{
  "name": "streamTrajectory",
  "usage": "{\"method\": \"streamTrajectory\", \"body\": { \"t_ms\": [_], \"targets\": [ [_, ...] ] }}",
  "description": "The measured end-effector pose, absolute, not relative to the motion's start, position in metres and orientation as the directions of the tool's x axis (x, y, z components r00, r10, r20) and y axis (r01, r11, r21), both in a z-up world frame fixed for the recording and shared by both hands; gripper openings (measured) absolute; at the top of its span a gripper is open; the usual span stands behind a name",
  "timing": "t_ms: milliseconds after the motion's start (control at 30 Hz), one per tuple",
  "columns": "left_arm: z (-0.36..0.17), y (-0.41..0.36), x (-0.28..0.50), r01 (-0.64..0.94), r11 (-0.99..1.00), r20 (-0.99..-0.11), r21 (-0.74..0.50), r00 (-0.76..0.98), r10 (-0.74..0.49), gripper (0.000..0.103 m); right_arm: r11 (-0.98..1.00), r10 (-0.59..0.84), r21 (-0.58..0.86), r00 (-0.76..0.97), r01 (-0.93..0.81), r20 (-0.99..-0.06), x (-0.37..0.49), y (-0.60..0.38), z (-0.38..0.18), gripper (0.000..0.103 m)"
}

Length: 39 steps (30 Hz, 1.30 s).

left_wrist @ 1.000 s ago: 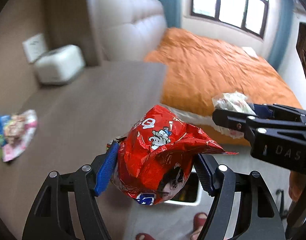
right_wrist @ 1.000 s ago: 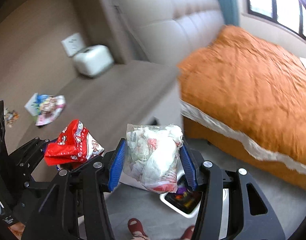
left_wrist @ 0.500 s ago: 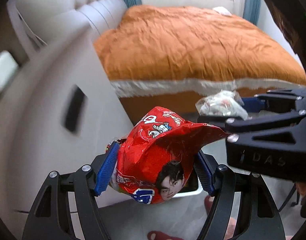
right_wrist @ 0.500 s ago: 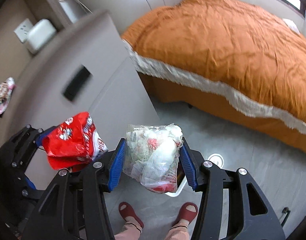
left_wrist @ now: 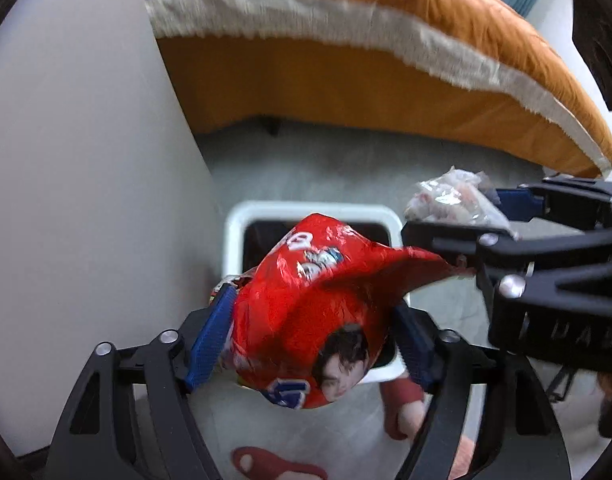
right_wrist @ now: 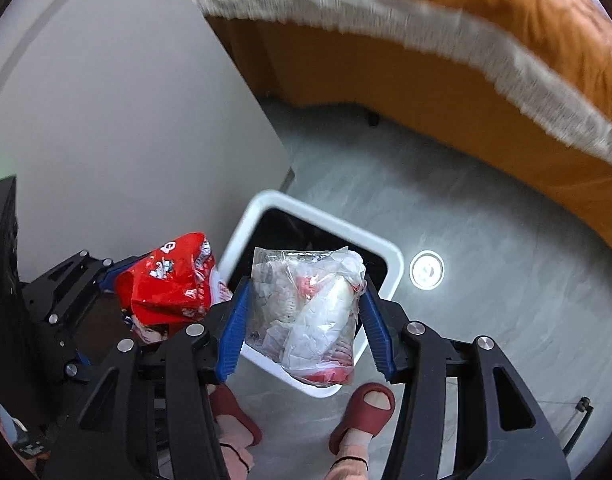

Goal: Collect trash
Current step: 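Carry the red chip bag and white plastic bag to the bin and release both, then move both open tools back toward the desk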

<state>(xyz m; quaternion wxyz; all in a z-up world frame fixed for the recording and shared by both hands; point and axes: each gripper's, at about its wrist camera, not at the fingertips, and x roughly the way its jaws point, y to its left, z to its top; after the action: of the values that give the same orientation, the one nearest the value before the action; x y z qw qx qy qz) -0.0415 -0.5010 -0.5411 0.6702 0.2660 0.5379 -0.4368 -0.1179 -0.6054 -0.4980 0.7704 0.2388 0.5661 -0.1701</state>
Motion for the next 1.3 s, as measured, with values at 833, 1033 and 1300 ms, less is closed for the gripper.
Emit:
{"method": "streamTrajectory", "body": {
  "t_ms": [833, 1033, 1300],
  "targets": [
    [-0.502, -0.492, -0.050, 0.861, 0.507, -0.958, -0.043, 0.108, -0.264, 0.098, 0.827, -0.044, 0.110, 0.257, 0.552, -0.965, -0.133, -0.598, -0.457, 0.098],
    [-0.420, -0.483, -0.070, 0.847, 0.528, -0.931, -0.064, 0.140, -0.337, 0.098, 0.803, -0.088, 0.115, 0.307, 0.585, -0.948, -0.151, -0.592, -0.383, 0.098],
    [-0.266, -0.447, -0.085, 0.813, 0.570, -0.835, -0.117, 0.230, -0.499, 0.098, 0.775, -0.152, 0.218, 0.510, 0.593, -0.847, -0.173, -0.582, -0.237, 0.098]
  ]
}}
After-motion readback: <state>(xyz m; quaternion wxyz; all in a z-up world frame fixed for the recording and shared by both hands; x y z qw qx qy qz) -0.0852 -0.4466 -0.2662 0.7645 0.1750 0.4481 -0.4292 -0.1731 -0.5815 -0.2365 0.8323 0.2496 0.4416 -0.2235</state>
